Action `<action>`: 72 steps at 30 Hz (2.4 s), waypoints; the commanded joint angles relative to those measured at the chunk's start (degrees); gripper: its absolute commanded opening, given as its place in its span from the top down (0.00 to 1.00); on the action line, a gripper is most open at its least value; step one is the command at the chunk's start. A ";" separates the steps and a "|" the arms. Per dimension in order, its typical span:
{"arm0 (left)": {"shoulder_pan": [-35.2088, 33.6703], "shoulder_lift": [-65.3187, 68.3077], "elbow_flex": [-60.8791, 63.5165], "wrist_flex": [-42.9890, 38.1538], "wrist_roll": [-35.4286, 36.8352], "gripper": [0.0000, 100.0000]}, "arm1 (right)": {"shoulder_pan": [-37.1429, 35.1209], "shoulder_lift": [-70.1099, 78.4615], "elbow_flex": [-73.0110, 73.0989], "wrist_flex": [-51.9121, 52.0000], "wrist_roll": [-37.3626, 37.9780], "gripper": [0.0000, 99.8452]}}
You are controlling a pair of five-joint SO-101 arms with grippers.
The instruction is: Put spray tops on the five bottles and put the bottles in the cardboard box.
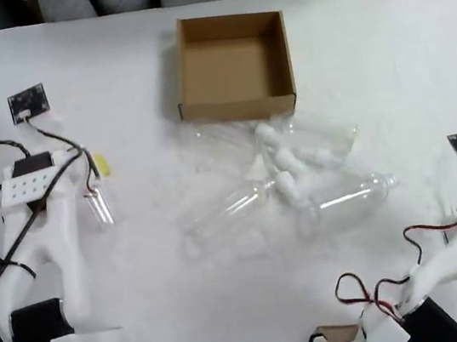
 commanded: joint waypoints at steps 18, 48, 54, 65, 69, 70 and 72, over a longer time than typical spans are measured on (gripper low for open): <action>0.75 -0.22 -1.14 -1.49 0.53 0.98 | -0.57 -5.14 15.74 -24.75 -2.90 0.98; 0.75 -0.22 -1.14 -1.32 0.53 0.98 | 10.95 36.62 -37.27 -12.88 -3.08 0.98; 0.75 -0.22 -1.14 -1.32 0.53 0.98 | 12.62 37.85 -47.82 2.33 -3.69 0.98; 0.75 -0.22 -1.14 -1.32 0.53 0.98 | 9.19 40.31 -49.67 7.52 -1.05 0.84; 0.75 -0.22 -1.14 -1.32 0.53 0.98 | 6.73 44.97 -49.85 4.88 -0.53 0.81; 0.75 -0.22 -1.14 -1.32 0.53 0.98 | 6.11 46.02 -49.85 3.56 -0.88 0.81; 0.75 -0.22 -1.14 -1.32 0.53 0.98 | 5.14 47.78 -49.85 0.92 -1.76 0.81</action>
